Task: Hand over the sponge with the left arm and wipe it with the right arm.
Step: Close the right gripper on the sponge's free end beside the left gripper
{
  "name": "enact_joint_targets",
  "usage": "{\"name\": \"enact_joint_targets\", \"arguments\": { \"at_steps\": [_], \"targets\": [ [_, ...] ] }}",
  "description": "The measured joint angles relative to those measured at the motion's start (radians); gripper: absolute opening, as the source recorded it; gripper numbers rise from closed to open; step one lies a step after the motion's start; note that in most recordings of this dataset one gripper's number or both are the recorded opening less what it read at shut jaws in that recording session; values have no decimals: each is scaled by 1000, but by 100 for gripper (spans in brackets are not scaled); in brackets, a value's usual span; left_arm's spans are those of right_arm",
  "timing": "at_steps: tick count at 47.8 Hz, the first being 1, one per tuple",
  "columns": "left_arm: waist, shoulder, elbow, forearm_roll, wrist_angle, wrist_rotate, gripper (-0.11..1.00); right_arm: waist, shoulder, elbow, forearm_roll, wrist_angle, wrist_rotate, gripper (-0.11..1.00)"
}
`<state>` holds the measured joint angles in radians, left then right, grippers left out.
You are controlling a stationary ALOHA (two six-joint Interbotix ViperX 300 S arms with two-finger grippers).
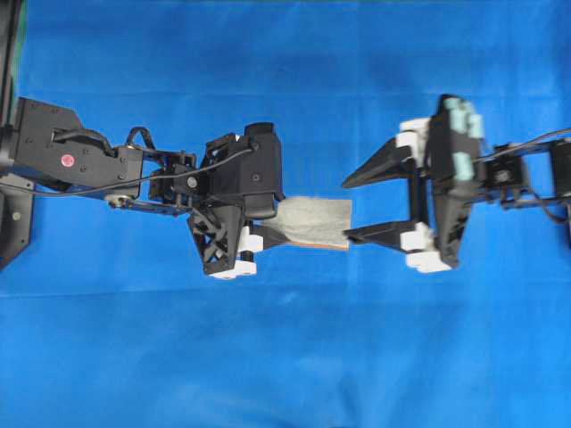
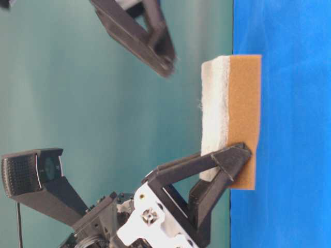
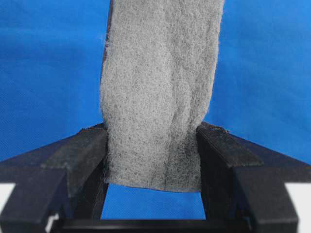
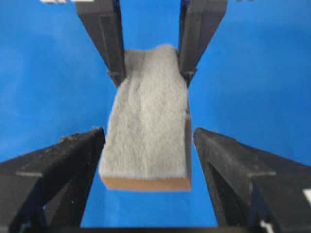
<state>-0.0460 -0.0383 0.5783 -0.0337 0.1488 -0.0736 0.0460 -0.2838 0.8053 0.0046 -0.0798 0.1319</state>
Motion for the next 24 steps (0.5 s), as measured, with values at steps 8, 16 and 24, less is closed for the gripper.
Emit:
{"name": "enact_joint_targets", "arguments": {
  "at_steps": [8, 16, 24],
  "targets": [
    [6, 0, 0, -2, 0, 0, 45, -2, 75, -52, 0, 37, 0, 75],
    [9, 0, 2, 0, 0, 0, 45, -2, 126, -81, 0, 60, 0, 75],
    [11, 0, 2, 0, 0, 2, 45, -5, 169, -104, 0, 77, 0, 75]
  ]
}}
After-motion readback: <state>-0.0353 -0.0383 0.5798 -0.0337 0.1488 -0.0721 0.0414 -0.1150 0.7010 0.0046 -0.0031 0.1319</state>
